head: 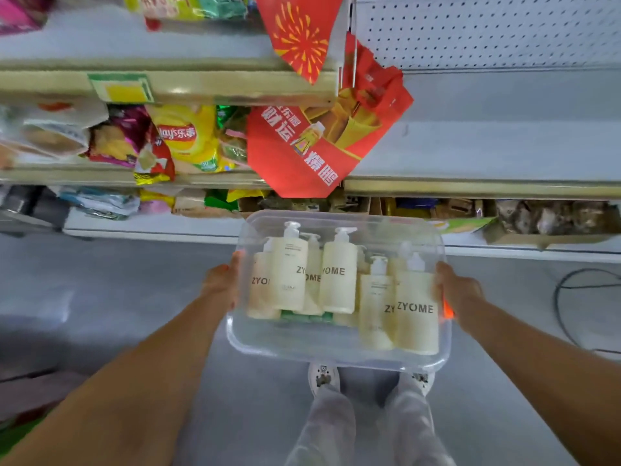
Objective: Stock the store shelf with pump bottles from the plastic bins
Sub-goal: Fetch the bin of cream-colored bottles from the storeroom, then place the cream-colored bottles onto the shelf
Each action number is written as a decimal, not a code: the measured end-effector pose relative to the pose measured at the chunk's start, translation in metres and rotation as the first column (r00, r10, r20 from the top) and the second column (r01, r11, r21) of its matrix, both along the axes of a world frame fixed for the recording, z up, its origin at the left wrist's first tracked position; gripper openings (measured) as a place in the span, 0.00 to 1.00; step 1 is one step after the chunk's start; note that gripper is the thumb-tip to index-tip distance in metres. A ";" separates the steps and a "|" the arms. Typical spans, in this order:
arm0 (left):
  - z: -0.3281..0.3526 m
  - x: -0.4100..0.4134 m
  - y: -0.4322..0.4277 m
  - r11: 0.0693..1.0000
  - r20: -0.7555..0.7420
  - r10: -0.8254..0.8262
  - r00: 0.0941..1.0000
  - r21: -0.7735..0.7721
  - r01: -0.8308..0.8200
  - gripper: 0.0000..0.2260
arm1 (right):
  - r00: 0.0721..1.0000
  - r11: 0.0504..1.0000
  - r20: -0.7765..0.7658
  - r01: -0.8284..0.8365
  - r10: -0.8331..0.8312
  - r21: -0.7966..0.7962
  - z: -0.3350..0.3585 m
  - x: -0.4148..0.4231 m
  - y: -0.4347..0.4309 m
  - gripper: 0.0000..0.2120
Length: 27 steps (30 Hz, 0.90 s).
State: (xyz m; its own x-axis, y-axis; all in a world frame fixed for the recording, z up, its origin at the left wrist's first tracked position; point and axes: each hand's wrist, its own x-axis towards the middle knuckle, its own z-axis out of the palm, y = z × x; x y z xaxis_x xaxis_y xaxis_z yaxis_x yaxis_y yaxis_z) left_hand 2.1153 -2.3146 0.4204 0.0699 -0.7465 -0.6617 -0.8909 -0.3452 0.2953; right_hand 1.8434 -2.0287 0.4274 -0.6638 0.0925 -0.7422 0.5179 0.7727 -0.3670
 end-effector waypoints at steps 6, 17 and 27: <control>-0.006 0.002 -0.006 1.000 0.008 0.011 1.000 0.010 -0.011 0.31 | 0.999 0.999 -0.011 0.048 -0.048 -0.024 -0.004 0.000 -0.005 0.30; 0.010 -0.010 0.012 0.999 -0.127 0.032 0.991 -0.004 -0.033 0.27 | 0.800 0.928 -0.482 -0.361 0.358 0.090 0.041 0.028 -0.021 0.26; 0.026 -0.052 0.067 0.849 -0.118 -0.475 0.872 -0.323 0.418 0.34 | 0.305 0.394 -0.284 -0.854 0.909 0.341 0.020 0.080 -0.114 0.32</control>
